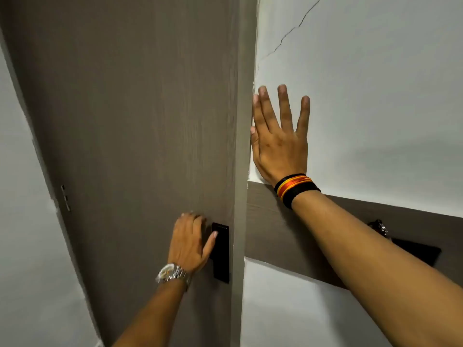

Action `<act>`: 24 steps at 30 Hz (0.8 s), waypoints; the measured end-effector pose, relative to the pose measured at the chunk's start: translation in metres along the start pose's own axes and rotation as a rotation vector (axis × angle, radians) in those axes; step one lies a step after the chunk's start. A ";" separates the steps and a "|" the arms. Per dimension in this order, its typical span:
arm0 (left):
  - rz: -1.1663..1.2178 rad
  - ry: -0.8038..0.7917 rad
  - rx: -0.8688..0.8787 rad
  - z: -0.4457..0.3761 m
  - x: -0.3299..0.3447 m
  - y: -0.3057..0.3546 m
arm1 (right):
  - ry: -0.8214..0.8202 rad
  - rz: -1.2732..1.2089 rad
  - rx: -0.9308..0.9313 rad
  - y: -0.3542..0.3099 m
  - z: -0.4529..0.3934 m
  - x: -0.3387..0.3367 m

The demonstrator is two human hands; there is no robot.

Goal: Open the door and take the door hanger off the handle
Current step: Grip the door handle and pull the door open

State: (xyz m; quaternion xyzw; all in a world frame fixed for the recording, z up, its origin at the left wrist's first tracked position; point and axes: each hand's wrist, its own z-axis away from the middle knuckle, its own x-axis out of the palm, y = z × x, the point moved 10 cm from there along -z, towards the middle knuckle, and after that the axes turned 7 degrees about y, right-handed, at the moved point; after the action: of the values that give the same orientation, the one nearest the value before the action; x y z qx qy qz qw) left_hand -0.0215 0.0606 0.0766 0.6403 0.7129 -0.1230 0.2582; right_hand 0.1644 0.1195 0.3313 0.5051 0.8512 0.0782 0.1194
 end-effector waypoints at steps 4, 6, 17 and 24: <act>-0.078 -0.178 -0.071 0.047 0.043 -0.025 | 0.057 0.014 -0.006 -0.002 0.000 0.003; -0.104 -0.222 -0.049 0.048 0.058 -0.027 | 0.063 0.003 -0.009 -0.003 0.002 0.005; 0.165 -0.216 -0.634 0.079 0.075 -0.037 | 0.091 0.047 0.010 0.002 0.001 0.006; 0.220 -0.227 -0.683 0.100 0.052 -0.046 | 0.091 0.049 0.004 -0.001 0.000 0.005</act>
State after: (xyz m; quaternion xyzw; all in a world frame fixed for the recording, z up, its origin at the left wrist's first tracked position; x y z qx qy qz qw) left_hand -0.0476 0.0471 -0.0418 0.5724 0.6065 0.0800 0.5460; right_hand 0.1616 0.1235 0.3302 0.5220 0.8433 0.1022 0.0774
